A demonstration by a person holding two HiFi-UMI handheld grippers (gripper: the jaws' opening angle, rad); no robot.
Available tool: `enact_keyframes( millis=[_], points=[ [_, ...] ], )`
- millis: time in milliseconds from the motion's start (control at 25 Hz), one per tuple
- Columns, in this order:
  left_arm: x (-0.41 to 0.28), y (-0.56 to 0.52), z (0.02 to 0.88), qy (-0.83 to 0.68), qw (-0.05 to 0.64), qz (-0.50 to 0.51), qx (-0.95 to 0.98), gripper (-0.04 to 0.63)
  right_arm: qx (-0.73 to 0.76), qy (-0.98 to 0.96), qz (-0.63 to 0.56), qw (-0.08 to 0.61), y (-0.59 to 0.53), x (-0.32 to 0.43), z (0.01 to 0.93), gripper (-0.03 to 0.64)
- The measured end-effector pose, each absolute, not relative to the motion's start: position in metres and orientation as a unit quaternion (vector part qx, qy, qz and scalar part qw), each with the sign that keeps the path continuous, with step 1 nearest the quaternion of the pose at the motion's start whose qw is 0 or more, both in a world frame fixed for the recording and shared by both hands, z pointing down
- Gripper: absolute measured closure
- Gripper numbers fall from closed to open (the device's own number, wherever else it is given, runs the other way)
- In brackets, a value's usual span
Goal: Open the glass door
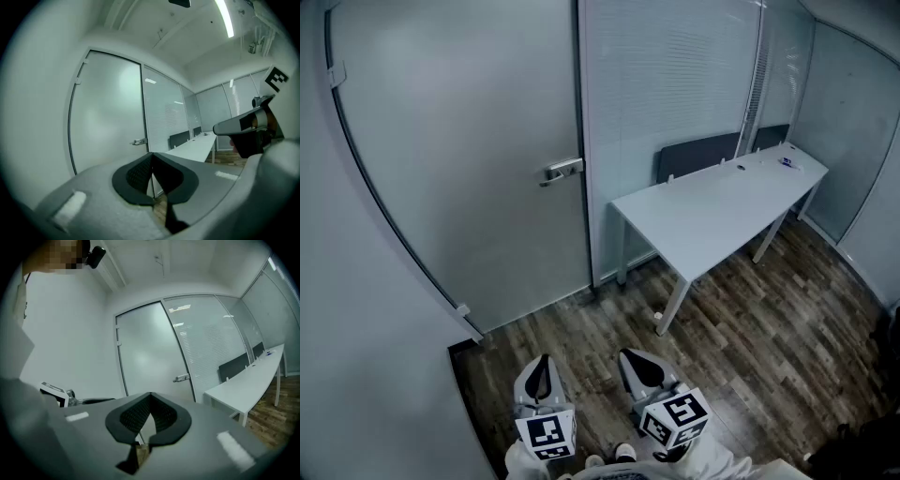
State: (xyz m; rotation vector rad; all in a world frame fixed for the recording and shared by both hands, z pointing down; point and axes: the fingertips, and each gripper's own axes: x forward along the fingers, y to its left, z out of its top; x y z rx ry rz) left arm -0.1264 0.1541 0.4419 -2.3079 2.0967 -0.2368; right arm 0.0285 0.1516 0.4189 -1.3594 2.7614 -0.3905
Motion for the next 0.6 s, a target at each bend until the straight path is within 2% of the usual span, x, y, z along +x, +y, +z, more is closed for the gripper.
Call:
enact_keyframes(
  millis=[600],
  points=[
    [-0.099,0.171,0.454,0.661,0.000,-0.097,-0.744,0.591,-0.437,0.886,-0.153,0.029,0.169,0.054,0.429,0.612]
  ],
)
